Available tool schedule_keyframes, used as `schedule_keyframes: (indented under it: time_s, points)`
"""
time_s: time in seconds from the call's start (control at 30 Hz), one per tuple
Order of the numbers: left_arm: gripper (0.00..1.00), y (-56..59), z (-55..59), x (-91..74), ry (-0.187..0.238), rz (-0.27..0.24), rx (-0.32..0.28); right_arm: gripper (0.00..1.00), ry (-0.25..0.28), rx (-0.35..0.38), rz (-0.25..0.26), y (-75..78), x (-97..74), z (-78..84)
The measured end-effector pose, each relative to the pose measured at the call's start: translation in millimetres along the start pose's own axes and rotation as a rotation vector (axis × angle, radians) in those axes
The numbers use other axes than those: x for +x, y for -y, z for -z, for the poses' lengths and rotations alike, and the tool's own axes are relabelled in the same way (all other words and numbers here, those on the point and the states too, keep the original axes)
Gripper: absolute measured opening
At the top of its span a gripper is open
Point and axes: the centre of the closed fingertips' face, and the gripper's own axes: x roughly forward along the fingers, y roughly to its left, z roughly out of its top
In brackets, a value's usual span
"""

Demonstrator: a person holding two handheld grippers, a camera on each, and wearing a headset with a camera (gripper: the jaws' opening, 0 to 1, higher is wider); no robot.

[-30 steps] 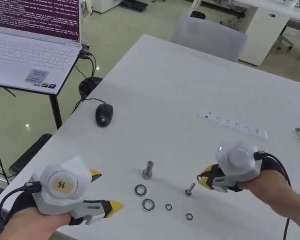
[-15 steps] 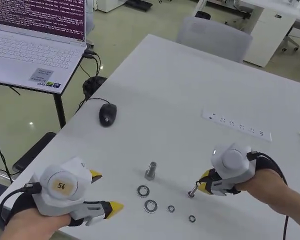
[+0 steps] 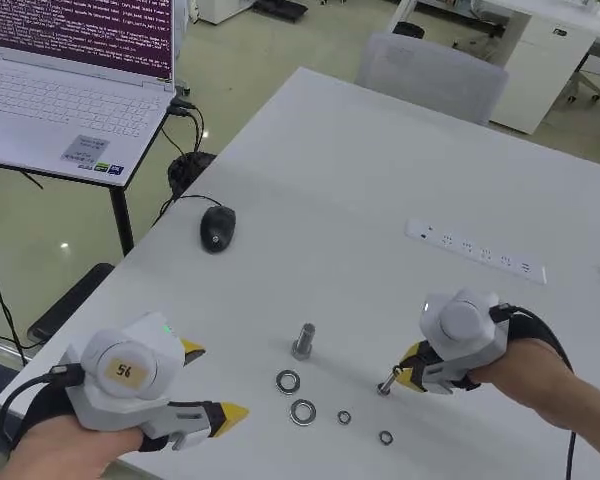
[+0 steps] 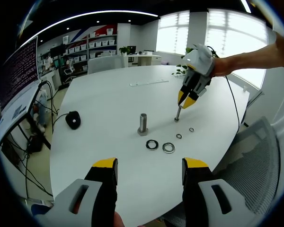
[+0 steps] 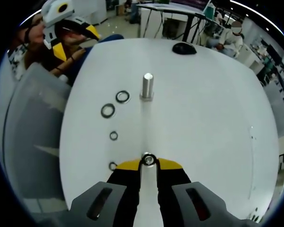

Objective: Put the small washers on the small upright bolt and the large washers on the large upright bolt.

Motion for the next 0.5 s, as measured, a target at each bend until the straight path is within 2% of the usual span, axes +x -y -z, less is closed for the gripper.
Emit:
schedule_keyframes:
  time_s: [0.5]
  points:
    - [0.54,0.3,1.6,-1.3,-0.003,-0.002,-0.001,0.13,-0.012,-0.002,-0.006,-2.0,5.3,0.9]
